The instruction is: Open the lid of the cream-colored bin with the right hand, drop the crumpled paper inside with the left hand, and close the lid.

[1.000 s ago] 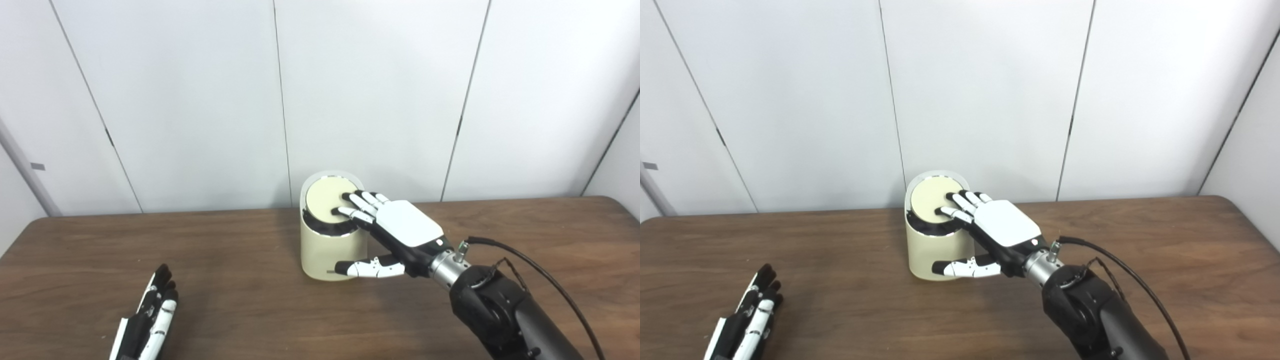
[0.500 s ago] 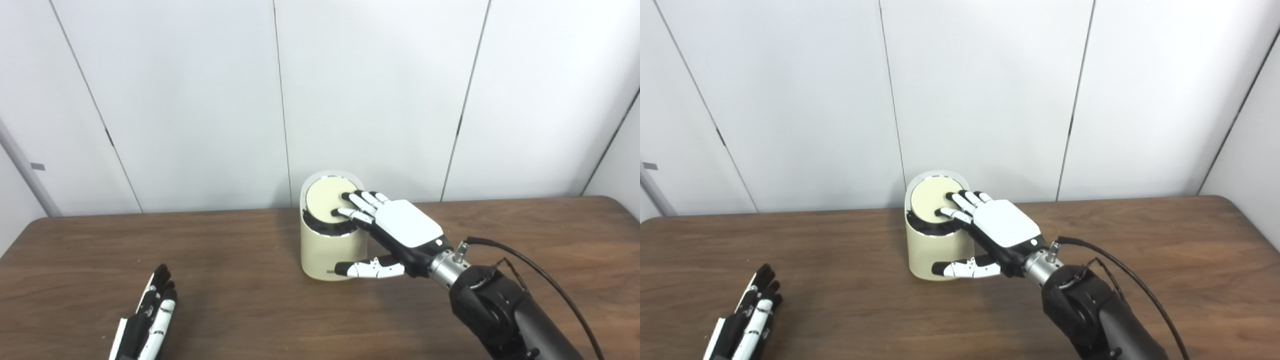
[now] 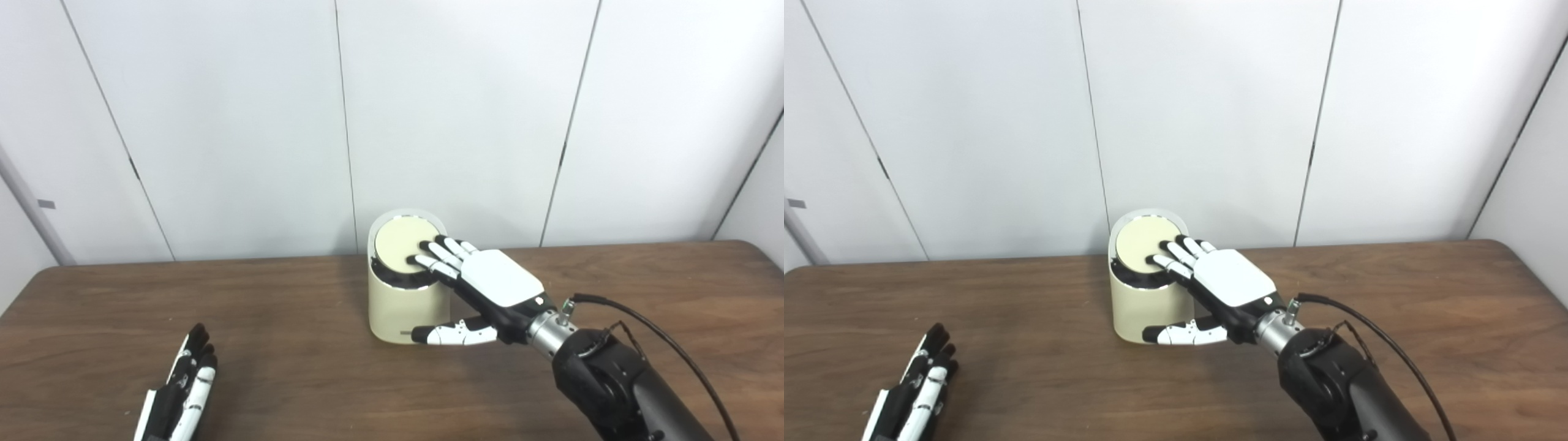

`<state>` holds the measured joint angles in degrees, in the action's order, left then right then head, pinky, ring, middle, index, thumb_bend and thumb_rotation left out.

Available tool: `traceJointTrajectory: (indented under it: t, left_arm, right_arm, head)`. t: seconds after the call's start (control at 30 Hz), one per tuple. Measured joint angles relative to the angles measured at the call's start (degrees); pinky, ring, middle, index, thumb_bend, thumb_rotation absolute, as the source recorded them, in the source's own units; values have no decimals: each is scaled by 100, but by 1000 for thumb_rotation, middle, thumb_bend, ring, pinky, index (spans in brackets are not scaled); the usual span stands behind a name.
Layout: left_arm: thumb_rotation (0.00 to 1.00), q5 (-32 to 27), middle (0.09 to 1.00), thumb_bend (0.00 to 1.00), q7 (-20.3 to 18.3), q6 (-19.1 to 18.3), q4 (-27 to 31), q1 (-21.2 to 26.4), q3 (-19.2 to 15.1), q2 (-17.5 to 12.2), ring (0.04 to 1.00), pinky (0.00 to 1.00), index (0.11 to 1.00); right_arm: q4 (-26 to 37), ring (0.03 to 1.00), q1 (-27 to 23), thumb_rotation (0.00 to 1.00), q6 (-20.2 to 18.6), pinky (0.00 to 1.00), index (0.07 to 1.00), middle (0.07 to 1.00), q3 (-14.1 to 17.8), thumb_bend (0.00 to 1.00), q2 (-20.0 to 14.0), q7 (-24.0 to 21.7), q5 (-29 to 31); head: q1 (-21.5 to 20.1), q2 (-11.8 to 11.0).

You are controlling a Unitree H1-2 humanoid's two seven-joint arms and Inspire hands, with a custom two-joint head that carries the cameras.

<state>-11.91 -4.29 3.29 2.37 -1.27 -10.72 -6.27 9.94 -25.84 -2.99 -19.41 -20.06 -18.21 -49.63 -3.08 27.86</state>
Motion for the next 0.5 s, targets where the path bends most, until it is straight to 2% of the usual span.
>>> traceJointTrajectory:
  t: [0.27, 0.5]
  left_arm:
    - [546, -32, 1000, 414, -4, 0, -6, 1, -17, 9, 1000, 1000, 1000]
    - [540, -41, 1000, 429, -21, 0, -14, 3, -20, 13, 1000, 1000, 1000]
  right_arm:
    - [219, 1000, 149, 1000, -200, 1000, 999, 1000, 267, 563, 74, -90, 178]
    - [402, 1000, 264, 1000, -350, 998, 994, 1000, 503, 559, 101, -162, 329]
  head:
    - [-18, -26]
    - [-35, -26]
